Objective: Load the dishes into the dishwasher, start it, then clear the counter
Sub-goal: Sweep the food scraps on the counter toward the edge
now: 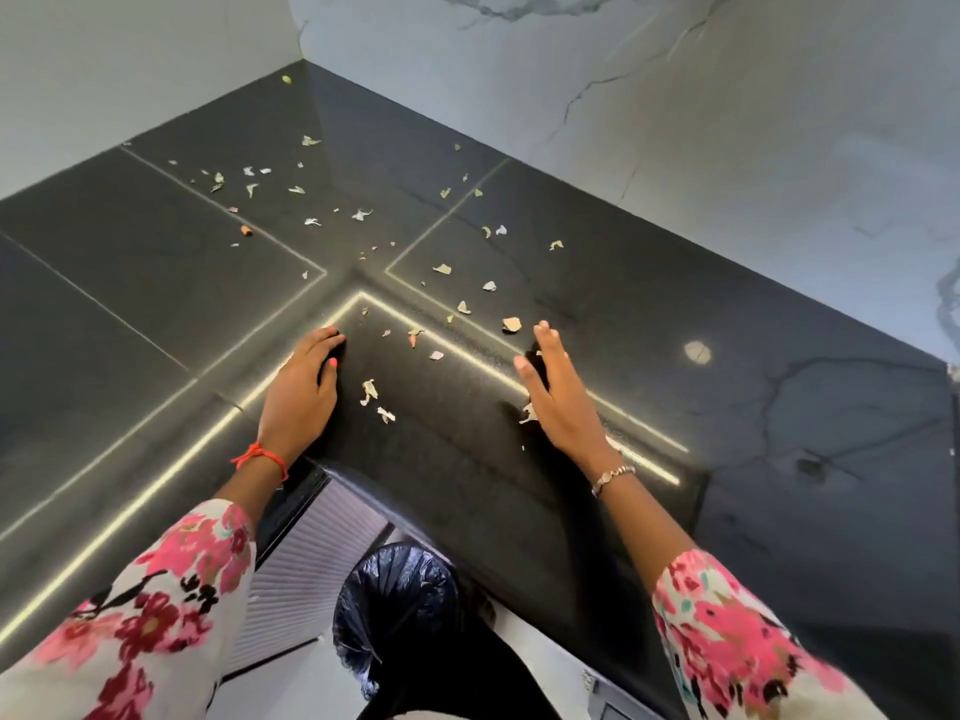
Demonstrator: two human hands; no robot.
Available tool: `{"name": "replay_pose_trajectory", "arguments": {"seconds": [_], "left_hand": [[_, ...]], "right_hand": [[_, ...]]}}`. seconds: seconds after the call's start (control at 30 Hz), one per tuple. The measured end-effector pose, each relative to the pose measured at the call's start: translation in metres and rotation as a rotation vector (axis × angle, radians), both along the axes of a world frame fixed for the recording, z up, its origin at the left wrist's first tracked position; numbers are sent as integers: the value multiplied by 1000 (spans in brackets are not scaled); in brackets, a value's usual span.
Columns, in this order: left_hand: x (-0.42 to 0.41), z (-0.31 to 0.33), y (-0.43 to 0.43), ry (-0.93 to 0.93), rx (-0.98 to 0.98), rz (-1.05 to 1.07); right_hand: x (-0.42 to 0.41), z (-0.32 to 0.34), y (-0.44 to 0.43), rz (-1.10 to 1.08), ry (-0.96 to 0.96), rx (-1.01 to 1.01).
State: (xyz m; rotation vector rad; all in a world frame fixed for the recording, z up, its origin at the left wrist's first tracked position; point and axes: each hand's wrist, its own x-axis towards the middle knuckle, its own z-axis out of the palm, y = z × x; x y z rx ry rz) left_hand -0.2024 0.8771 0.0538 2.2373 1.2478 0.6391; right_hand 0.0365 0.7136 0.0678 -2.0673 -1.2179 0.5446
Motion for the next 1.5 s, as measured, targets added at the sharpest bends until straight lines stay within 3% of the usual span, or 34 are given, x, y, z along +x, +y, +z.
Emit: {"name": "replay_pose_trajectory", "arguments": {"seconds": [0.07,0.13,0.27,0.47,0.53,0.67,0.73,1.0,1.1,1.23,1.5], "left_hand": [[-1,-1,1,-20,2,0],[-1,-1,1,-35,7,5],[0,0,0,-40,6,5],[-2,-2,3,-56,-23,27],[-1,-3,4,-75,-32,71],[-1,-4,5,-77,-40,105],[-2,-4,5,-82,-42,111],[3,-4,7,-124,-41,194],[8,0,7,-165,-27,248],[11,2,7,-177,-8,288],[30,10,23,-165,-27,260]], "right_hand": [[-11,-1,-13,-236,-60,59],[-21,-6,-21,-426,-195,-85],[-49,-15,-2,-474,-259,-306],[-72,0,67,-56,-198,-102],[-81,5,69,89,-324,-39],[-105,-7,48,688,-528,19],[-104,-16,47,845,-630,-2],[-17,4,109,620,-763,-204],[-19,15,82,729,-640,-96],[-23,-5,26,937,-655,-99],[18,-2,90,737,-734,-183]]}}
